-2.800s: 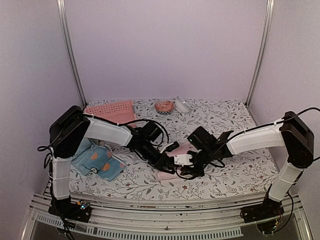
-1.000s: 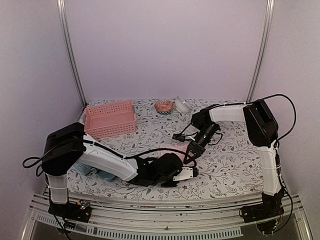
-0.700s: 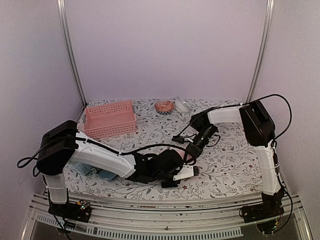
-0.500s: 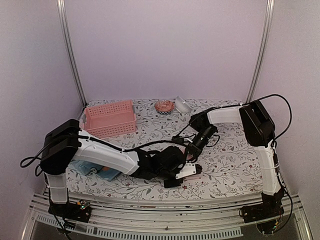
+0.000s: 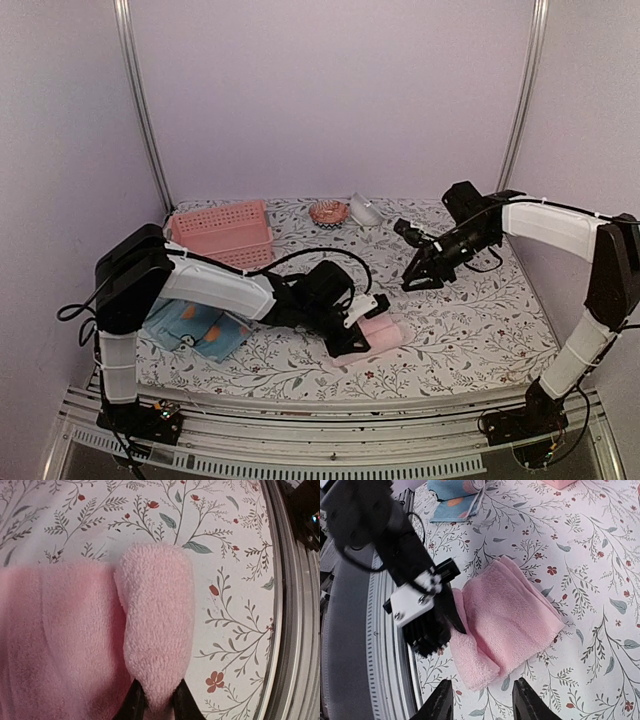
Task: Roll the towels
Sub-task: Roll the towel at the center of the board.
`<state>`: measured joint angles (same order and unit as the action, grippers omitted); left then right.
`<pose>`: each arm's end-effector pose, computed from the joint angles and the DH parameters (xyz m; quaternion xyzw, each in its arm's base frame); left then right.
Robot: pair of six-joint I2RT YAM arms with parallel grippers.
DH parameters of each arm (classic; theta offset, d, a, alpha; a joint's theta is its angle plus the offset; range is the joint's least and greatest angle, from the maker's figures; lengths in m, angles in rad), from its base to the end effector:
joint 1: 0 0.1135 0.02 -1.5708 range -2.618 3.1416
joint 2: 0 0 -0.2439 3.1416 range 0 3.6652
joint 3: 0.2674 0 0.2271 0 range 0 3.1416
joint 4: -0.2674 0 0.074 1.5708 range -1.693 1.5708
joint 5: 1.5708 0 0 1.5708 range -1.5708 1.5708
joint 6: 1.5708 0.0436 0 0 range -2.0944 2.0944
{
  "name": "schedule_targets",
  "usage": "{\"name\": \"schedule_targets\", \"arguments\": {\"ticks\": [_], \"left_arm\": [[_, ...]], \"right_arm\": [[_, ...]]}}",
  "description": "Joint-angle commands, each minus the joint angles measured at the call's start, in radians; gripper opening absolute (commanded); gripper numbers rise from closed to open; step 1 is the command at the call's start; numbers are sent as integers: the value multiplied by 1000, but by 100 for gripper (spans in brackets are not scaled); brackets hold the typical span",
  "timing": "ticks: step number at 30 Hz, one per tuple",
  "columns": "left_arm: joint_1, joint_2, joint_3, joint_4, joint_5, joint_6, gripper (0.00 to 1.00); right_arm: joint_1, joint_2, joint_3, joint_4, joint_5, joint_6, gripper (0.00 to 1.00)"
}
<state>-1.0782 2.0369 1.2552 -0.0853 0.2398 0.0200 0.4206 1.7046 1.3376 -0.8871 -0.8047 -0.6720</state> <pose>0.1813 -0.3597 0.1310 0.5216 0.7735 -0.2697 0.2387 0.2710 0.1557 0.2336 -0.5248 0.7443 0.3654 0.1924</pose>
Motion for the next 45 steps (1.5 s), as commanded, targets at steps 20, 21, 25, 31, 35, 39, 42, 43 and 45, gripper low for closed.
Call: {"name": "schedule_targets", "arguments": {"ticks": [20,21,25,31,35,39,42,43,45], "left_arm": [[217,168,-40,53,557,-384,6],[221,172,-38,53,559,-384,6],[238,184,-7,22,511,-355,11],[261,59,-36,-10,416,-261,36],[260,-113,-81,-51,274,-204,44],[251,-312,-203,-27,82,-207,47],[201,-481,-328,48,-85,-178,46],[165,-546,-392,100,-148,-151,47],[98,-647,-484,194,-257,-91,48]], "right_arm": [[449,-105,-467,658,546,-323,55],[458,-83,-465,667,560,-334,55],[464,24,-438,683,583,-324,46],[464,45,-443,579,569,-320,25],[463,40,-417,459,525,-292,13],[463,45,-313,273,425,-213,11],[462,87,-206,152,356,-126,9],[461,112,-172,118,339,-106,9],[449,193,-81,49,319,-85,9]]}}
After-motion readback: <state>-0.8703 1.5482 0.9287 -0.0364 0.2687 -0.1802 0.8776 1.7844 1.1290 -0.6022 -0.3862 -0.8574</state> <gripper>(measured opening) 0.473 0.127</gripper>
